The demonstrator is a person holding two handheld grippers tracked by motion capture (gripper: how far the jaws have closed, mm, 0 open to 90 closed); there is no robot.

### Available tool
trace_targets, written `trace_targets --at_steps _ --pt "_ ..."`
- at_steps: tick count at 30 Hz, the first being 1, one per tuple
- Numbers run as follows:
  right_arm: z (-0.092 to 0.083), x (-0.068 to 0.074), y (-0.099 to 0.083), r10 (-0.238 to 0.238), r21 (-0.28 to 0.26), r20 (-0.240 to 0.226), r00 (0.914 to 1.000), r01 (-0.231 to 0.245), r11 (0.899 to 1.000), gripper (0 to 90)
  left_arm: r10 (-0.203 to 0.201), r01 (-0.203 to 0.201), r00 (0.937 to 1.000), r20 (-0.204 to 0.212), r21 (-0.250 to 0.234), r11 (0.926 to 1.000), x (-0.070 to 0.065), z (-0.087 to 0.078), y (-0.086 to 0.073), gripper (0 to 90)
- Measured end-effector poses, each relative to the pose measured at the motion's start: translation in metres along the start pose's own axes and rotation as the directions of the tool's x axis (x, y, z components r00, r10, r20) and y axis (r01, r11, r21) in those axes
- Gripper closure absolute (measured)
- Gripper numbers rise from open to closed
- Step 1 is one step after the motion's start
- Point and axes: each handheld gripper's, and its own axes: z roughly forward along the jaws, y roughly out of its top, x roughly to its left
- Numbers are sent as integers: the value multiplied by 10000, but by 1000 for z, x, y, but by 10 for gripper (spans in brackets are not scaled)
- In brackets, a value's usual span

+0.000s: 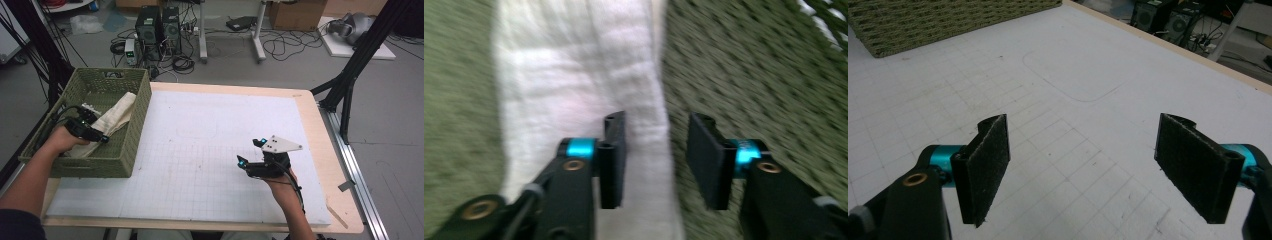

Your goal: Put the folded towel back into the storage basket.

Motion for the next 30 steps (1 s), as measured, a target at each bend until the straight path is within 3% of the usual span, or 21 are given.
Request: trace_targets --at_steps 3,4,8,12,15,17,19,20,23,24,27,29,30 --pt "0 -1 0 8 -39 29 10000 -7 10000 216 -286 313 9982 522 -503 9982 0 -6 0 573" --pt "0 -1 0 1 -40 30 10000 -1 10000 217 -270 305 9982 529 -665 9973 0 -8 0 573" --pt "0 -1 0 2 -34 34 10000 -2 10000 217 -649 669 9977 199 -1283 9895 4 -13 -1 571" --pt "-1 -1 1 12 -50 54 10000 -11 10000 217 -909 893 9959 -11 -1742 9806 6 -19 -2 625" --pt "-1 -1 1 51 -39 63 10000 -50 10000 217 -1138 1044 9930 -307 -2200 9699 9 -23 -3 653" --pt "-1 -1 1 18 -31 52 10000 -18 10000 217 -1486 1284 9868 -647 -2472 9604 12 -25 -3 667" --pt "-1 0 1 -10 -3 45 10000 10 10000 217 -1912 1594 9758 -1061 -2534 9541 16 -25 -3 684" --pt "0 0 1 -11 20 50 10000 11 10000 218 -2157 1781 9675 -1322 -2494 9519 18 -23 -3 695" --pt "0 0 1 -61 19 62 10000 60 10000 218 -2358 1999 9579 -1638 -2090 9573 22 -17 -3 697" --pt "1 0 1 -41 21 36 10000 41 10000 219 -2260 1902 9567 -1836 -1937 9625 23 -16 -2 686" --pt "0 -1 0 -1 7 60 10000 0 10000 222 -2153 1819 9552 -2031 -1712 9683 23 -13 -1 702" --pt "0 -2 0 33 19 54 10000 -34 10000 222 -1876 1599 9592 -2117 -1410 9770 20 -12 0 865" --pt "1 -2 -1 45 15 52 10000 -45 10000 223 -1727 1467 9627 -2082 -1349 9799 19 -12 1 869"
